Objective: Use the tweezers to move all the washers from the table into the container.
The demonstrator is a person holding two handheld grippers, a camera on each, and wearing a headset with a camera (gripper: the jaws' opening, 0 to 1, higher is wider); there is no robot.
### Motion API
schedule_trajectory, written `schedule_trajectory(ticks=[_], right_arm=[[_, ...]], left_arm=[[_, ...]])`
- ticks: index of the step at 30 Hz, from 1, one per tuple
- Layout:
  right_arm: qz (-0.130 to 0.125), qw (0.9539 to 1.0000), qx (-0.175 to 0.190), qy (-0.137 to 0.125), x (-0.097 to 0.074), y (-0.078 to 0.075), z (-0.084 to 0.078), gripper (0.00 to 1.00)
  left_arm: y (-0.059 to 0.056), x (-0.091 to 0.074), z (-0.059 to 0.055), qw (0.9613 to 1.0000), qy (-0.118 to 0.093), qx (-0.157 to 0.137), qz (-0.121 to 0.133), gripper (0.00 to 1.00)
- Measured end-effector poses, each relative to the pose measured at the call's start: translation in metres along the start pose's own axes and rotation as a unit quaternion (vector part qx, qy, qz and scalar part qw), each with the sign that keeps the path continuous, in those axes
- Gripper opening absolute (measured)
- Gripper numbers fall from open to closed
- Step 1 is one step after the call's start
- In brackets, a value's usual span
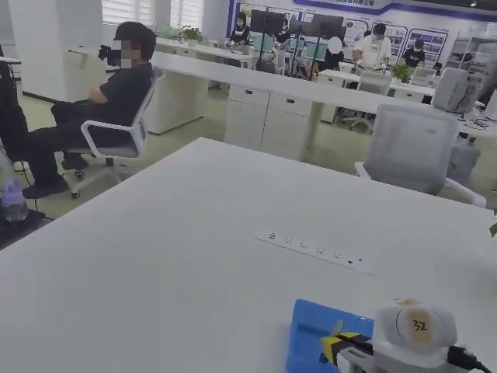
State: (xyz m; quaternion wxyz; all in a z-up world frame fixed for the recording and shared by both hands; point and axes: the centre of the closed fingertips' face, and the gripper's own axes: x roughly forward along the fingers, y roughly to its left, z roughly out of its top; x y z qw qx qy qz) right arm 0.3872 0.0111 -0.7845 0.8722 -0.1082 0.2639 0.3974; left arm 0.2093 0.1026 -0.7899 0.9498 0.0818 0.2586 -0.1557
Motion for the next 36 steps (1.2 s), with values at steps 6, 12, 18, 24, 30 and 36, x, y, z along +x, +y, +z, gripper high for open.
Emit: schedule_trajectory(ticks=[6, 12, 18, 24, 30, 36], right_arm=[[0.000, 0.9997, -0.001, -0.023, -0.021, -0.006, 0.012, 0.02], [0.003, 0.9991, 0.011, -0.041, -0.034, -0.008, 0.019, 0.02], [0.013, 0.9994, 0.003, -0.033, -0.036, 0.000, 0.011, 0.02], [0.020, 0.9995, 0.004, -0.024, -0.033, 0.008, 0.001, 0.02], [0.024, 0.9996, 0.013, -0.012, -0.028, 0.014, -0.012, 0.02], [0.020, 0.9997, 0.013, -0.001, -0.021, 0.019, -0.030, 0.02]], left_arm=[[-0.001, 0.000, 0.000, 1.0000, 0.000, 0.002, -0.003, 0.87], [-0.001, 0.001, 0.000, 1.0000, 0.000, 0.002, -0.003, 0.87], [0.000, 0.001, -0.001, 1.0000, 0.001, 0.002, -0.002, 0.87], [0.000, 0.001, -0.001, 1.0000, 0.003, 0.003, -0.001, 0.86], [0.000, 0.002, -0.001, 1.0000, 0.004, 0.002, -0.003, 0.85], [0.000, 0.002, -0.003, 1.0000, 0.008, 0.001, -0.002, 0.85]])
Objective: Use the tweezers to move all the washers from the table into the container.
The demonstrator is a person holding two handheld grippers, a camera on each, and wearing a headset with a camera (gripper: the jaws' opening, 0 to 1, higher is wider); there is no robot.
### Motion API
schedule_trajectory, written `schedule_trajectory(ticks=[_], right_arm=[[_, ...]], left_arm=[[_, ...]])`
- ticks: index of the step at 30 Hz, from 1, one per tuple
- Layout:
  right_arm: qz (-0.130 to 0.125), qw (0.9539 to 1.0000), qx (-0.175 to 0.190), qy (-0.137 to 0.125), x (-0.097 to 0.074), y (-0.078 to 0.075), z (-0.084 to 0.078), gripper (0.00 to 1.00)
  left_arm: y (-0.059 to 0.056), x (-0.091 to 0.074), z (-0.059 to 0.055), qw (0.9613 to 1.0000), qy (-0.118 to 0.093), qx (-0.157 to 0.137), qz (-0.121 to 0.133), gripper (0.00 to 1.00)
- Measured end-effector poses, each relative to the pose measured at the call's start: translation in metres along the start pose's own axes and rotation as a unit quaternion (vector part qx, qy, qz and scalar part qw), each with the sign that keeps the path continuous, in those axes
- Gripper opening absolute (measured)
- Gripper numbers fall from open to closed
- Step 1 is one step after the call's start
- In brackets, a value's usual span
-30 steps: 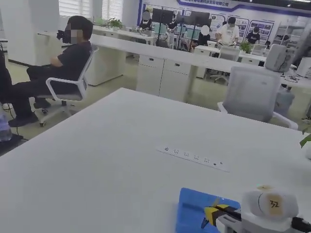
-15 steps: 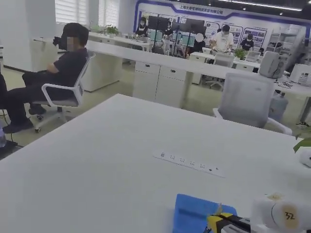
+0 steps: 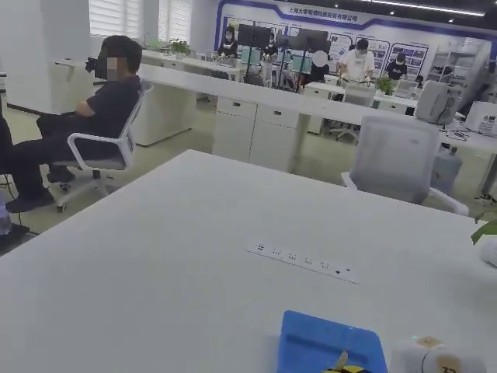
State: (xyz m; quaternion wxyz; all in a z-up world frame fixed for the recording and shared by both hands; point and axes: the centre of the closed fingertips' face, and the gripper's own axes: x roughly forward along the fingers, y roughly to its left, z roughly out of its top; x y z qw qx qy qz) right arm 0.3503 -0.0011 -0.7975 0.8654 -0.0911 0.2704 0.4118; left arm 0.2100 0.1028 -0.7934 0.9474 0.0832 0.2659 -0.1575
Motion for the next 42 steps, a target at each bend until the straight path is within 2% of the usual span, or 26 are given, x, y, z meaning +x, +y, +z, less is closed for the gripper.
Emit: schedule_trajectory(ticks=[7, 22, 24, 26, 29, 38, 42], right_arm=[[0.000, 0.9999, -0.005, 0.010, 0.006, 0.002, -0.011, 0.02], [-0.005, 0.9999, -0.008, 0.009, 0.006, -0.002, -0.012, 0.02], [-0.003, 0.9998, -0.009, 0.015, 0.007, 0.000, -0.015, 0.01], [-0.001, 1.0000, -0.001, 0.006, 0.005, 0.004, -0.017, 0.01], [-0.007, 0.9998, -0.018, 0.002, 0.004, 0.004, -0.018, 0.01], [-0.012, 0.9999, -0.005, 0.008, 0.004, 0.000, -0.017, 0.01], [-0.013, 0.9998, -0.010, 0.014, 0.003, 0.001, -0.017, 0.00]], left_arm=[[-0.001, 0.001, -0.002, 1.0000, 0.005, 0.005, -0.002, 0.85], [-0.001, 0.000, -0.003, 1.0000, 0.008, 0.005, 0.000, 0.84], [-0.001, 0.000, -0.002, 1.0000, 0.007, 0.005, -0.001, 0.85], [-0.001, 0.000, -0.003, 1.0000, 0.007, 0.005, 0.000, 0.84], [-0.001, 0.000, -0.003, 1.0000, 0.007, 0.005, 0.000, 0.84], [-0.001, -0.001, -0.003, 0.9999, 0.009, 0.007, 0.000, 0.84], [0.000, -0.001, -0.003, 0.9999, 0.008, 0.006, 0.002, 0.84]])
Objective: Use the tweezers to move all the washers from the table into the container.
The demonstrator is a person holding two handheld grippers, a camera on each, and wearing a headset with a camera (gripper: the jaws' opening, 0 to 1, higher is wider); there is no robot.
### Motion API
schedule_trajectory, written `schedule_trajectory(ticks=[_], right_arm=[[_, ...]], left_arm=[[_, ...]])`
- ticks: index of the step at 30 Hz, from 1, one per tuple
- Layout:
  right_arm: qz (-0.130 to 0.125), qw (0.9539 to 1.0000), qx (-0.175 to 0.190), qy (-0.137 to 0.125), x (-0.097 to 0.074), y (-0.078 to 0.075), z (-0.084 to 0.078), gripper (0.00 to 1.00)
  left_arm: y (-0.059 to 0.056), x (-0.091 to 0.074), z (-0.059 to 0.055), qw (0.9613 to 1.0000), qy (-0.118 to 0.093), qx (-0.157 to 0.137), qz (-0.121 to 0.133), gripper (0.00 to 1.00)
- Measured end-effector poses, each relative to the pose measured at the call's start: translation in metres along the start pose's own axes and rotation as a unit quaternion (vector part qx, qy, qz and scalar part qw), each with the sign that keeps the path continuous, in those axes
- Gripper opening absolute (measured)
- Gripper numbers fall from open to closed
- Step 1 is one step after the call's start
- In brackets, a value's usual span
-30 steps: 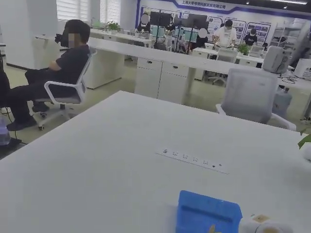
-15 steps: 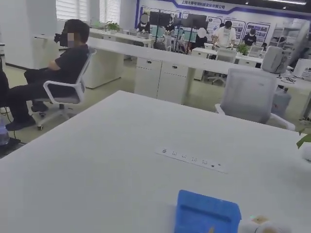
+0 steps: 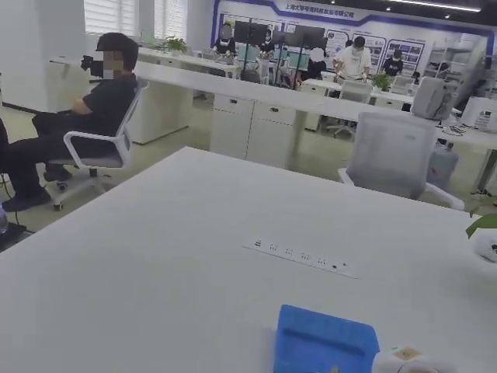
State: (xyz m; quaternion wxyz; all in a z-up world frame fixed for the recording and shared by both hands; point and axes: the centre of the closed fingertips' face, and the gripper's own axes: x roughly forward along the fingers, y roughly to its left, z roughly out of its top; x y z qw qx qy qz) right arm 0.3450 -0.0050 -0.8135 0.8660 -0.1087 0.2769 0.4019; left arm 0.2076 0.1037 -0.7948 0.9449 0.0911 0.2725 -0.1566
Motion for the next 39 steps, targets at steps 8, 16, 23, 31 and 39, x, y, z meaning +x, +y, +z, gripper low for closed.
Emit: schedule_trajectory(ticks=[8, 16, 23, 31, 39], right_arm=[[0.002, 0.9999, 0.011, -0.005, -0.007, -0.005, 0.003, 0.00], [0.012, 0.9995, 0.018, -0.022, -0.016, -0.001, 0.020, 0.00], [0.014, 0.9988, 0.019, -0.044, -0.026, -0.001, 0.040, 0.00], [-0.007, 0.9975, 0.021, -0.067, -0.031, -0.018, 0.057, 0.00], [-0.040, 0.9955, 0.035, -0.078, -0.029, -0.045, 0.069, 0.01]], left_arm=[[0.001, 0.000, 0.002, 1.0000, -0.006, -0.003, 0.003, 0.85], [0.000, 0.001, 0.001, 1.0000, -0.002, -0.001, 0.000, 0.85], [0.000, 0.001, 0.001, 1.0000, -0.001, -0.002, 0.000, 0.85], [0.000, 0.002, 0.000, 1.0000, 0.000, 0.000, 0.001, 0.85], [0.001, 0.002, -0.001, 1.0000, 0.002, 0.000, 0.003, 0.85]])
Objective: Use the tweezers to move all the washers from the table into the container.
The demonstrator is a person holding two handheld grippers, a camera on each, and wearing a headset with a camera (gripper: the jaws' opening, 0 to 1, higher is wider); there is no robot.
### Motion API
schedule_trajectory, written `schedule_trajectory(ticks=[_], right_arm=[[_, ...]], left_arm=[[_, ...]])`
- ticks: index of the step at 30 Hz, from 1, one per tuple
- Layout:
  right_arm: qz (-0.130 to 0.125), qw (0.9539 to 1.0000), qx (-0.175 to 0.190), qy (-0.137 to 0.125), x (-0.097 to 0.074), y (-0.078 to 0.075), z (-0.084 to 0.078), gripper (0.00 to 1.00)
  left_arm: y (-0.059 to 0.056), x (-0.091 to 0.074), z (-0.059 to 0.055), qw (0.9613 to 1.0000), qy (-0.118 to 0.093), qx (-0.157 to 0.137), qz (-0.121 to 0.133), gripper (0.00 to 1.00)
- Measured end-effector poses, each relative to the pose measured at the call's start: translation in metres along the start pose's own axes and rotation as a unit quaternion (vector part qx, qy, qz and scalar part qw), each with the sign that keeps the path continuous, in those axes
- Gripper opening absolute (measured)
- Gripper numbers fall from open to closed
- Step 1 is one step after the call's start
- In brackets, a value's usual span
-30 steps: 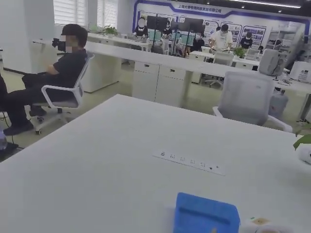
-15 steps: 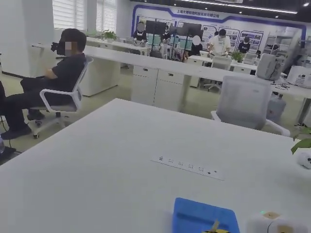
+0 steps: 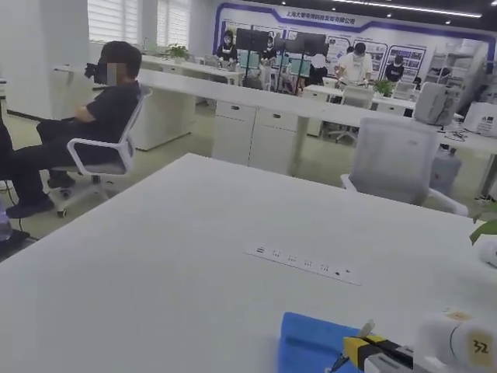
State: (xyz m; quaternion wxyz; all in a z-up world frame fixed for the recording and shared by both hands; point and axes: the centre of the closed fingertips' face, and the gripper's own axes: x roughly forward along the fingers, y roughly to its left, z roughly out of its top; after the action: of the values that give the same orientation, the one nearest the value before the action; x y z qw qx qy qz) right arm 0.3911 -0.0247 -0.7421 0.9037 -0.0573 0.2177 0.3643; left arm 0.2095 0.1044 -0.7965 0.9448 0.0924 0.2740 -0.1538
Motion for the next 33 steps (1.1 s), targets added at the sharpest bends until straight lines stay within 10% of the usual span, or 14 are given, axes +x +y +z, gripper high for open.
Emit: schedule_trajectory(ticks=[33], right_arm=[[-0.016, 0.9970, -0.004, 0.076, 0.034, -0.009, -0.057, 0.01]], left_arm=[[0.000, 0.000, -0.004, 1.0000, 0.009, -0.002, -0.002, 0.84]])
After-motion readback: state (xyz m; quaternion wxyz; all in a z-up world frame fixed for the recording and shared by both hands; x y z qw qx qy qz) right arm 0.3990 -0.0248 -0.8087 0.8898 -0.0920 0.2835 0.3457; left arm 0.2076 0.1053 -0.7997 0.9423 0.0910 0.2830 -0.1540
